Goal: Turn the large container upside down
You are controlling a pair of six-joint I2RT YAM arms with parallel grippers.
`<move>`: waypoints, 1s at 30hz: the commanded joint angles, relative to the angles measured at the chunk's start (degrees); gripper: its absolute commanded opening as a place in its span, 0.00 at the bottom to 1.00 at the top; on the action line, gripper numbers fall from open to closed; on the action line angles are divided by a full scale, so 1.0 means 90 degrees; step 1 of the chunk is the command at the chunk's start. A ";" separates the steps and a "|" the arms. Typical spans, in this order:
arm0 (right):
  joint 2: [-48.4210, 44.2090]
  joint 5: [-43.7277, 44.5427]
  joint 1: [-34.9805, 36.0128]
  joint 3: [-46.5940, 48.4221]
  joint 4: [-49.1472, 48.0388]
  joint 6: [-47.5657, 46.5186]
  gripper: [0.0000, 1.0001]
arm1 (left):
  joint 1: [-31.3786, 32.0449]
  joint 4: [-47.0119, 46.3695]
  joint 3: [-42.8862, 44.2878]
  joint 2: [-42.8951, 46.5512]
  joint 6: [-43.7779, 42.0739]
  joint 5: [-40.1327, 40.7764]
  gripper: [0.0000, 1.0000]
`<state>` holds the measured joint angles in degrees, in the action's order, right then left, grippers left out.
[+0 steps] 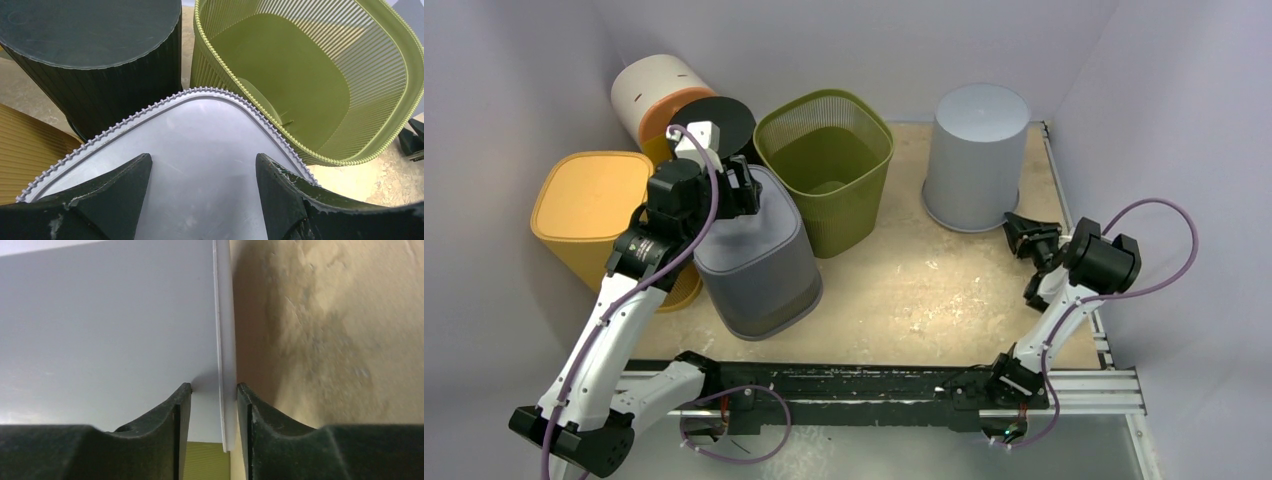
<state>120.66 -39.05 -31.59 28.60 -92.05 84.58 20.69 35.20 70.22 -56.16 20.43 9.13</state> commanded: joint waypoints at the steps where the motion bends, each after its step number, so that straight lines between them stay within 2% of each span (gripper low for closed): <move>1: -0.0422 -0.0195 -0.0045 -0.0274 -0.2303 -0.0663 0.46 | -0.0010 0.0389 -0.0149 -0.0117 0.0207 -0.0229 0.74; 4: -0.0628 -0.0141 -0.0044 -0.0451 -0.1957 -0.0921 0.53 | -0.0012 0.0413 -0.0146 -0.0099 0.0201 -0.0270 0.74; 7: -0.1119 0.0027 -0.0047 -0.0644 -0.0991 -0.1394 0.57 | -0.0006 0.0458 -0.0153 -0.0071 0.0189 -0.0280 0.74; 12: -0.2771 0.0932 -0.0044 -0.0853 0.2023 -0.2595 0.63 | -0.0006 0.0470 -0.0276 0.0066 0.0215 -0.0339 0.74; 13: -0.3714 0.1695 -0.0040 -0.0709 0.3881 -0.3387 0.68 | -0.0004 0.0463 -0.0353 0.0147 0.0233 -0.0363 0.74; 16: -0.4772 0.2367 -0.0025 -0.0576 0.5434 -0.3946 0.74 | -0.0009 0.0473 -0.0400 0.0232 0.0267 -0.0388 0.74; 20: -0.5556 0.2546 0.0041 -0.0499 0.6429 -0.4319 0.75 | -0.0006 0.0438 -0.0474 0.0362 0.0307 -0.0397 0.74; 24: -0.6776 0.2831 0.0375 -0.0675 0.7508 -0.4655 0.75 | -0.0004 0.0417 -0.0487 0.0333 0.0325 -0.0427 0.74; 30: -0.8385 0.3257 0.1358 -0.0902 0.8696 -0.4820 0.74 | -0.0004 0.0292 -0.0534 0.0331 0.0389 -0.0530 0.74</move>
<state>52.01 -13.93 -24.69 21.39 -23.33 44.27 20.67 34.28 67.46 -52.53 21.98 6.28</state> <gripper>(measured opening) 0.746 0.736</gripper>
